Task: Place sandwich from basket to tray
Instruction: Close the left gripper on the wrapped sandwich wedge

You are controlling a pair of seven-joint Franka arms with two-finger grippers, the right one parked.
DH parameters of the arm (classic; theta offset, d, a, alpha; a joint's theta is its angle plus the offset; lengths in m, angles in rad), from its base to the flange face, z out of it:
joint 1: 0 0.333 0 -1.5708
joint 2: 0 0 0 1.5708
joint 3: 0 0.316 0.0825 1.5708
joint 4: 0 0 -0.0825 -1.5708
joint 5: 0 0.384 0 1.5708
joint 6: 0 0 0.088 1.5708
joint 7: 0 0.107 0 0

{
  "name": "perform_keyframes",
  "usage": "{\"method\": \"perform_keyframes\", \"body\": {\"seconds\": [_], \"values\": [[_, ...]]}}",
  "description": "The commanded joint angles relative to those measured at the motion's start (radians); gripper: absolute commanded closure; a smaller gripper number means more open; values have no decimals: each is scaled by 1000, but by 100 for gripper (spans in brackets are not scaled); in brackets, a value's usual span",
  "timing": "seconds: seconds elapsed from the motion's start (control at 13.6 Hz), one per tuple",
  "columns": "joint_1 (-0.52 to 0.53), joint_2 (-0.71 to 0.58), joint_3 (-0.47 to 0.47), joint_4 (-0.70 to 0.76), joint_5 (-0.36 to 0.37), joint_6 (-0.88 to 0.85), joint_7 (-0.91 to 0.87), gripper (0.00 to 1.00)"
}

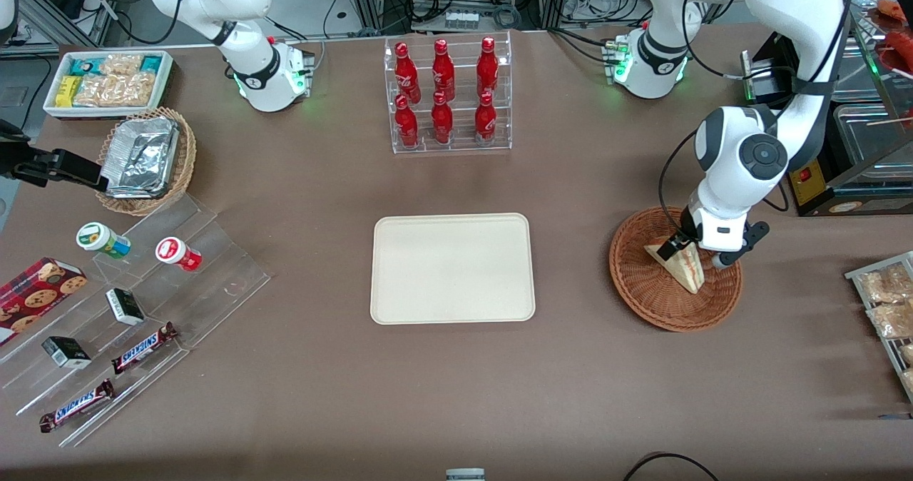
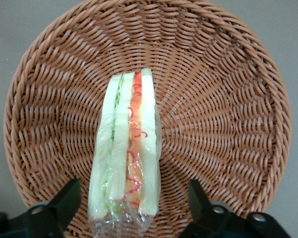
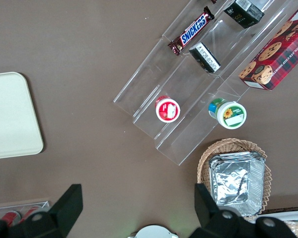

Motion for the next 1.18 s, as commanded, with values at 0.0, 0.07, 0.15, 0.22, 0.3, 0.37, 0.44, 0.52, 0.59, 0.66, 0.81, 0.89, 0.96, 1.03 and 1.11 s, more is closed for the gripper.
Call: {"method": "perform_keyframes", "body": {"seconds": [0.0, 0.07, 0.15, 0.22, 0.3, 0.37, 0.44, 0.52, 0.59, 0.66, 0.81, 0.89, 0.96, 1.03, 1.11], "values": [[-5, 21, 4, 7, 12, 33, -37, 58], [-5, 29, 4, 8, 12, 33, -38, 80], [-5, 29, 4, 8, 12, 33, -38, 97], [-5, 29, 4, 8, 12, 33, -38, 100], [-5, 28, 4, 8, 12, 33, -36, 100], [-5, 24, 6, 8, 12, 31, -35, 100], [-5, 18, 6, 11, 12, 28, -31, 100], [-5, 3, 6, 13, 12, 21, -28, 100], [-3, -26, 6, 16, 12, -4, -25, 100], [-3, -57, 6, 27, 14, -60, -21, 100], [-3, -126, 1, 85, 14, -227, -12, 100], [-5, -149, 0, 124, 15, -322, 10, 100], [-6, -170, -2, 173, 15, -422, 22, 100], [-8, -179, -3, 230, 15, -509, 24, 100], [-9, -183, -15, 290, 15, -597, 25, 100]]}}
